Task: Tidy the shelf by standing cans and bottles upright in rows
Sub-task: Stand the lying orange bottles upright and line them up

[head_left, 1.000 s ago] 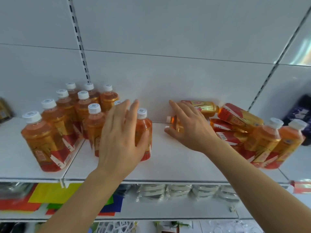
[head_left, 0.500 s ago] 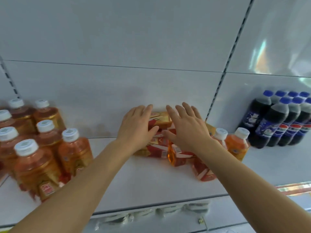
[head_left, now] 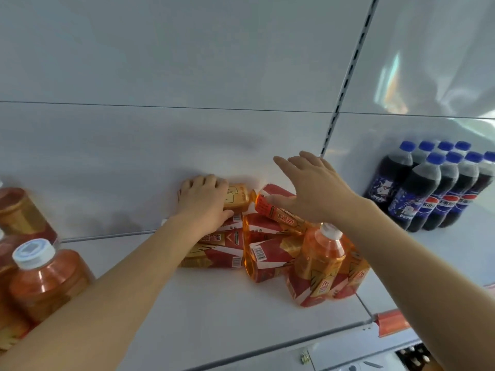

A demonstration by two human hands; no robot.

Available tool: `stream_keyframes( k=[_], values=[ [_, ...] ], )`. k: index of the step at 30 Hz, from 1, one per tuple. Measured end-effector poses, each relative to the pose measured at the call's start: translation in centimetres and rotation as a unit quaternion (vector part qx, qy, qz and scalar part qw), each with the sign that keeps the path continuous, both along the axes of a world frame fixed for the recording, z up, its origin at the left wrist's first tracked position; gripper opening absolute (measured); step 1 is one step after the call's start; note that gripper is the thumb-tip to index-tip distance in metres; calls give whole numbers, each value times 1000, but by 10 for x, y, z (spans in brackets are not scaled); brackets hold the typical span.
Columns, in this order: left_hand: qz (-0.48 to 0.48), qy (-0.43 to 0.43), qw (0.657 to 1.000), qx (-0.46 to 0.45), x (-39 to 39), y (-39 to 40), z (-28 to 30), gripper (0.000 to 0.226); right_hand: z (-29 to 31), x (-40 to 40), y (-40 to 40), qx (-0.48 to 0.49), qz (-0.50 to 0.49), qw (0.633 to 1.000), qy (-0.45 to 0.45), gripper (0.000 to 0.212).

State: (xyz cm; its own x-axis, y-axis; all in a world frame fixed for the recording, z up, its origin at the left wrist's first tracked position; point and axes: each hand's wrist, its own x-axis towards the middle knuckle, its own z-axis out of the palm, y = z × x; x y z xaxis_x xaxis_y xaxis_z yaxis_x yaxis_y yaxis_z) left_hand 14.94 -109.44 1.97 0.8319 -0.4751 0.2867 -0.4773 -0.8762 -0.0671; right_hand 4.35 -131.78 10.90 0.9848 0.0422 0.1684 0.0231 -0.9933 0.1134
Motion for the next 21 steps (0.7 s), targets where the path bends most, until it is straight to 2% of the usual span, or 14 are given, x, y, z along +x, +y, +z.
stream_keyframes(
  k=[7, 12, 15, 21],
  values=[
    [-32, 19, 999, -28, -2, 8, 10, 74, 4, 22, -35, 46, -45, 993, 100, 102],
    [-46, 25, 991, -127, -9, 25, 10, 73, 10, 35, -44, 51, -78, 969, 228, 116],
    [-42, 43, 975, -214, -13, 29, 13, 71, 4, 43, -39, 7, -97, 947, 305, 126],
    [-28, 69, 944, -322, -23, 29, 12, 67, -8, 54, -28, -99, -76, 927, 353, 103]
  ],
)
